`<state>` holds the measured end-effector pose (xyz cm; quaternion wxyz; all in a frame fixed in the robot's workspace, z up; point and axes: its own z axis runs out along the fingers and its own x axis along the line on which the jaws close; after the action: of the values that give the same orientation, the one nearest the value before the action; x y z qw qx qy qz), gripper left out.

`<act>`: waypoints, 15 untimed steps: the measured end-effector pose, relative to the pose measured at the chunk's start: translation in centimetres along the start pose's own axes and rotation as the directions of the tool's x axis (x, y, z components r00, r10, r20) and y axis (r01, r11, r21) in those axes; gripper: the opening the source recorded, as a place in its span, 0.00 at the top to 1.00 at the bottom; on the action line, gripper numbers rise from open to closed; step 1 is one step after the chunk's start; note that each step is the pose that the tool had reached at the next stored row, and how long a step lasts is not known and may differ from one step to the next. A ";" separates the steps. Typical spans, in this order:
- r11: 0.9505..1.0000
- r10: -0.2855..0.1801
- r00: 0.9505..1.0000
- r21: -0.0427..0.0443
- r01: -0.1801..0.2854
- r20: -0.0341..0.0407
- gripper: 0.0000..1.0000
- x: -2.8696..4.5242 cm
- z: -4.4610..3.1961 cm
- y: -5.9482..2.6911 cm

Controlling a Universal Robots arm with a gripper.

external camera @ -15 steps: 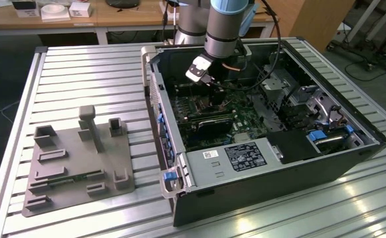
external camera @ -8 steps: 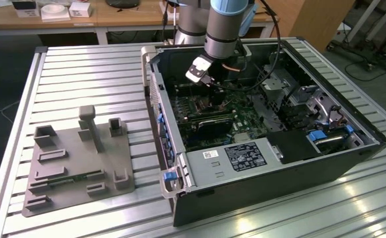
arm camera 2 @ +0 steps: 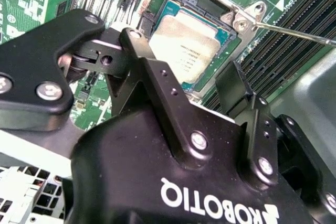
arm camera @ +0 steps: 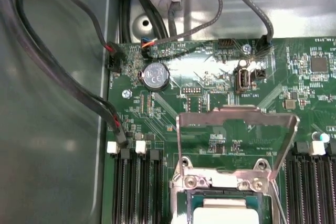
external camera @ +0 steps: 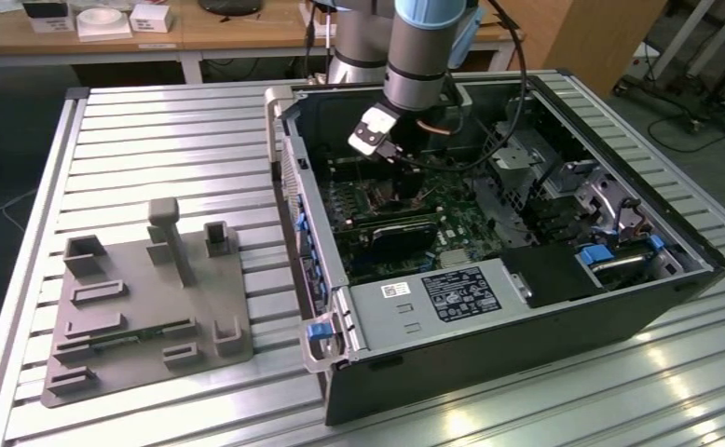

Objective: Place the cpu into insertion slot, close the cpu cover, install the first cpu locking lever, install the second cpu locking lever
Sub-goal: 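Place the cpu into insertion slot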

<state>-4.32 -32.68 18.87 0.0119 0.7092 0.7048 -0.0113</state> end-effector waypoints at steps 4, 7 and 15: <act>1.000 0.000 1.000 0.000 0.000 0.000 0.25 0.00 -0.01 -0.34; 1.000 0.000 1.000 0.000 0.000 0.000 0.25 0.02 0.00 -0.37; 1.000 0.000 1.000 0.000 0.000 0.001 0.25 0.59 -0.04 -0.38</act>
<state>-4.70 -32.08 18.89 0.0120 0.7091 0.7049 -0.0117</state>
